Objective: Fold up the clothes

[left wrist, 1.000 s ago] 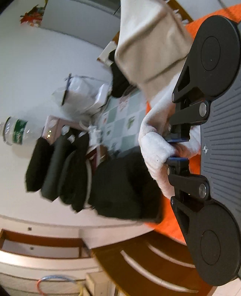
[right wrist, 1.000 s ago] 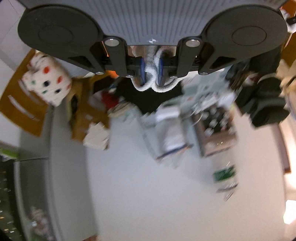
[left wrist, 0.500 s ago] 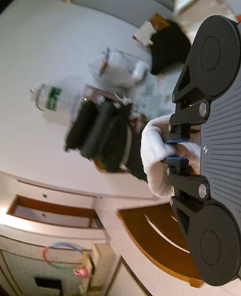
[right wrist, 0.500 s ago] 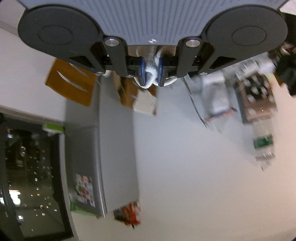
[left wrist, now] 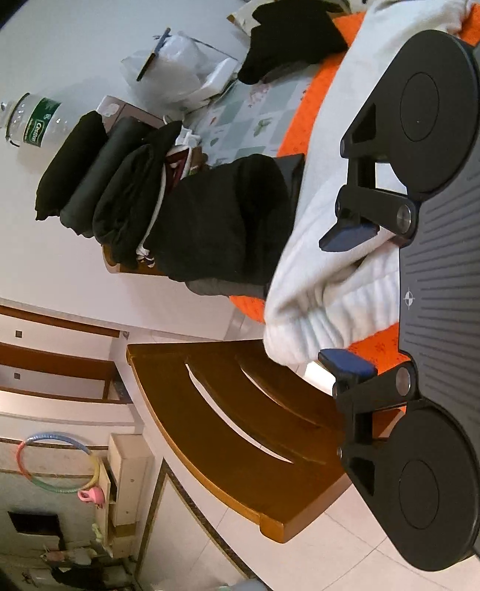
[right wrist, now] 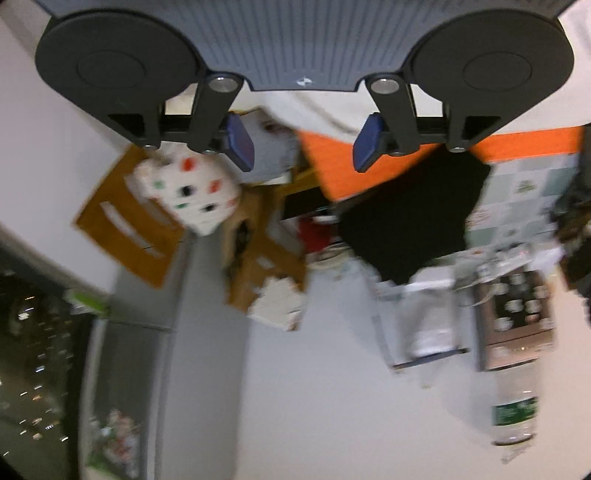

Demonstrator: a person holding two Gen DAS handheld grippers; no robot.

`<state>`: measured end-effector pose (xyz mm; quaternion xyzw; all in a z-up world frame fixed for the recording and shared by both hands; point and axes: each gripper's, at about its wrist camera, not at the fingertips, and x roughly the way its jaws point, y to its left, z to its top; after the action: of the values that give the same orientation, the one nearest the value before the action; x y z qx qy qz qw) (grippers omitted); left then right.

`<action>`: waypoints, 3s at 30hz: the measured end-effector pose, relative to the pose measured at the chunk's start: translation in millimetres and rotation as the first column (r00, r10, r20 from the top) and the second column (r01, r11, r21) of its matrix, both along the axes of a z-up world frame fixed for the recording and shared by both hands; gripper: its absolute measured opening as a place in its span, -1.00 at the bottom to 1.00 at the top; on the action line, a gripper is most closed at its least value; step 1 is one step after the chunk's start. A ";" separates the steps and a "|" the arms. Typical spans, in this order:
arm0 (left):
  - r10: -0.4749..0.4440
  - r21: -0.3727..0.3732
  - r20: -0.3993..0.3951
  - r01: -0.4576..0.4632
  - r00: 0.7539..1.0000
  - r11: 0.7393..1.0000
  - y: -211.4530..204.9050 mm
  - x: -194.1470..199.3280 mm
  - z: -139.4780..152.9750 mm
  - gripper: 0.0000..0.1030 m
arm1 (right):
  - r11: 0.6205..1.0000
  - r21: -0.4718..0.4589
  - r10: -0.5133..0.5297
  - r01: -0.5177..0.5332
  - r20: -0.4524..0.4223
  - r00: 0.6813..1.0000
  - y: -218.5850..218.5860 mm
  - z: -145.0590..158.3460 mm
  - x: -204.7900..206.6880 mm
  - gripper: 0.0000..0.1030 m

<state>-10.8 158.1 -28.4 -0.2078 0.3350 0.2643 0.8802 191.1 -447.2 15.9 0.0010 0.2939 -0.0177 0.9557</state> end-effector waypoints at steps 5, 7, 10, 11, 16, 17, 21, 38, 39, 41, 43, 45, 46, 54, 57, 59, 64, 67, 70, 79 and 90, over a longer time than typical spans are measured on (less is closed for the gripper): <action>0.006 0.002 -0.008 -0.006 1.000 1.000 -1.1 -8.5 -0.5 0.41 | 0.985 0.068 0.166 -0.162 -0.064 0.984 42.2 -20.1 17.2 0.38; -0.001 -0.005 -0.011 0.001 1.000 1.000 -0.9 -12.1 -5.2 0.43 | 0.969 0.089 0.238 -0.230 -0.089 0.967 61.7 -29.4 23.3 0.39; -0.020 -0.016 -0.020 0.019 1.000 1.000 -1.4 -16.6 -14.6 0.43 | 0.932 0.136 0.351 -0.335 -0.116 0.929 88.8 -43.1 29.7 0.39; -0.030 -0.020 -0.026 0.029 0.999 0.999 -2.5 -17.8 -19.7 0.44 | 0.920 0.145 0.381 -0.363 -0.127 0.916 96.9 -47.7 29.4 0.39; -0.087 -0.039 -0.053 0.085 0.995 0.996 -10.4 -20.8 -49.1 0.45 | 0.853 0.186 0.518 -0.487 -0.190 0.834 132.2 -72.9 20.6 0.39; -0.101 -0.040 -0.057 0.098 0.993 0.994 -12.4 -20.5 -54.8 0.45 | 0.838 0.202 0.542 -0.507 -0.208 0.814 137.7 -79.3 16.2 0.39; -0.155 -0.028 -0.072 0.153 0.985 0.988 -20.0 -17.7 -75.1 0.45 | 0.821 0.249 0.568 -0.513 -0.269 0.778 153.4 -105.5 -1.1 0.39; -0.323 0.088 -0.073 0.329 0.944 0.940 -28.9 7.1 -113.6 0.18 | 0.907 0.357 0.349 -0.222 -0.344 0.872 159.6 -177.0 -29.4 -0.11; -0.349 0.092 -0.058 0.353 0.935 0.931 -30.3 8.9 -114.7 -0.15 | 0.911 0.358 0.335 -0.208 -0.344 0.877 159.9 -178.5 -26.3 -0.38; -0.374 0.119 -0.034 0.375 0.927 0.919 -34.3 10.0 -111.5 -0.52 | 0.910 0.367 0.321 -0.190 -0.339 0.884 160.9 -179.4 -21.5 -0.67; -0.387 0.153 -0.012 0.384 0.922 0.910 -39.1 10.1 -105.8 -0.64 | 0.905 0.376 0.326 -0.200 -0.308 0.894 156.4 -171.6 -23.6 -0.76; -0.383 0.168 0.018 0.375 0.924 0.912 -41.2 7.4 -96.6 -0.67 | 0.903 0.368 0.330 -0.223 -0.258 0.908 145.5 -156.5 -31.6 -0.77; -0.378 0.167 0.037 0.367 0.925 0.915 -41.2 4.4 -90.1 -0.69 | 0.900 0.367 0.330 -0.235 -0.224 0.917 143.6 -146.0 -35.9 -0.78; -0.400 0.180 0.173 0.371 0.900 0.911 -47.6 -26.3 -12.0 -0.73 | 0.901 0.351 0.256 -0.256 0.045 0.966 114.3 -42.9 -60.8 -0.79; -0.423 0.169 0.241 0.391 0.873 0.905 -47.3 -38.4 27.6 -0.74 | 0.906 0.338 0.219 -0.255 0.142 0.965 96.2 -3.2 -68.3 -0.80; -0.431 0.158 0.279 0.401 0.858 0.902 -45.6 -45.1 48.6 -0.74 | 0.903 0.348 0.190 -0.252 0.204 0.960 81.6 22.0 -71.5 -0.81; -0.399 0.123 0.342 0.380 0.851 0.917 -39.0 -46.4 80.8 -0.74 | 0.905 0.284 0.230 -0.318 0.302 0.925 74.8 65.3 -39.6 -0.81; -0.345 0.087 0.344 0.337 0.873 0.938 -28.2 -36.0 79.8 -0.74 | 0.902 0.237 0.284 -0.360 0.300 0.911 85.5 72.5 -1.4 -0.80; -0.299 0.059 0.305 0.296 0.904 0.953 -16.4 -25.6 63.8 -0.74 | 0.892 0.218 0.357 -0.395 0.196 0.913 113.2 47.0 55.7 -0.79; -0.220 0.032 0.186 0.218 0.958 0.975 4.9 -7.2 2.0 -0.73 | 0.834 0.198 0.536 -0.515 -0.068 0.841 171.9 -53.5 102.0 -0.26; -0.226 0.023 0.162 0.225 0.961 0.974 13.6 2.6 -6.0 -0.71 | 0.626 0.154 0.772 -0.765 -0.267 0.578 175.9 -132.7 -5.8 0.28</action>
<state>-8.2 171.7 -34.4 -0.1874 0.2828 0.1449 0.9295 185.4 -271.3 -116.8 -0.1187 0.4102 0.4006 0.8107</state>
